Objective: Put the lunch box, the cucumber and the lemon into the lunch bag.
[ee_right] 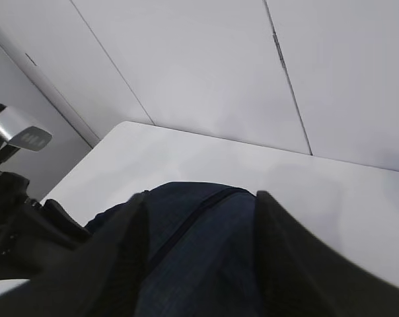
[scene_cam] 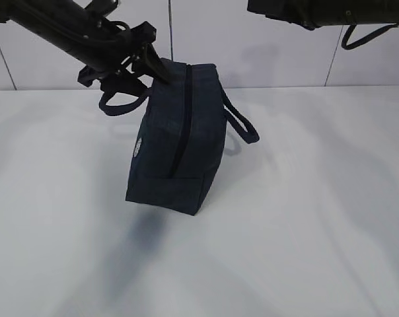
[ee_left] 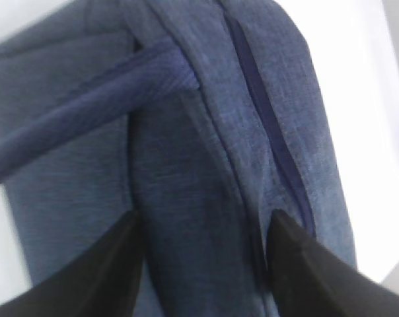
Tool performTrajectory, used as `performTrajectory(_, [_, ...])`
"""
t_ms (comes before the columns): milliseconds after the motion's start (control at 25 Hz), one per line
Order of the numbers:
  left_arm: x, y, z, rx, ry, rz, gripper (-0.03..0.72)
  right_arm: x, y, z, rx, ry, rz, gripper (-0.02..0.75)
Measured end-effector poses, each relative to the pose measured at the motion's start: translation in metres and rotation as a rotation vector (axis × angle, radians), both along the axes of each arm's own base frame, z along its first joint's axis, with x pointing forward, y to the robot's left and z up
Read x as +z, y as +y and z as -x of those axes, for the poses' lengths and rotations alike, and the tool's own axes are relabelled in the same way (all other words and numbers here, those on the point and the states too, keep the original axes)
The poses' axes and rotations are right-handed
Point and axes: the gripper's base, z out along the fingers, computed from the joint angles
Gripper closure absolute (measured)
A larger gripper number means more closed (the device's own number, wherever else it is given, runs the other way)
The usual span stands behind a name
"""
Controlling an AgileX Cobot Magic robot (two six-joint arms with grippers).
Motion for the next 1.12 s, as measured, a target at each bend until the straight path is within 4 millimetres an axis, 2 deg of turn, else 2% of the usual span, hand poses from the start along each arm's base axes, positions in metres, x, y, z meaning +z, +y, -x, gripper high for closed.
performTrajectory(160, [0.02, 0.017, 0.003, 0.006, -0.075, -0.063, 0.274, 0.0, 0.0, 0.0, -0.003, 0.026, -0.029, 0.356])
performTrajectory(360, [0.058, 0.043, 0.014, 0.015, -0.211, -0.179, 0.274, 0.01, 0.001, 0.006, 0.004, 0.023, -0.035, 0.356])
performTrajectory(480, [0.088, 0.055, 0.029, 0.007, -0.323, -0.281, 0.273, 0.029, 0.0, 0.017, 0.006, -0.007, -0.012, 0.356])
performTrajectory(640, [0.132, 0.069, 0.057, 0.017, -0.458, -0.35, 0.273, 0.068, -0.004, 0.037, -0.01, -0.066, 0.041, 0.355])
performTrajectory(760, [0.161, 0.078, 0.081, 0.023, -0.53, -0.374, 0.274, 0.096, -0.008, 0.058, -0.027, -0.102, 0.116, 0.355])
performTrajectory(920, [0.194, 0.089, 0.124, -0.013, -0.589, -0.406, 0.293, 0.134, -0.017, 0.096, -0.066, -0.115, 0.258, 0.355])
performTrajectory(1040, [0.222, 0.099, 0.163, -0.026, -0.667, -0.408, 0.316, 0.159, -0.025, 0.136, -0.109, -0.117, 0.333, 0.356])
performTrajectory(1120, [0.24, 0.106, 0.193, -0.021, -0.727, -0.401, 0.32, 0.179, -0.03, 0.17, -0.146, -0.148, 0.357, 0.356])
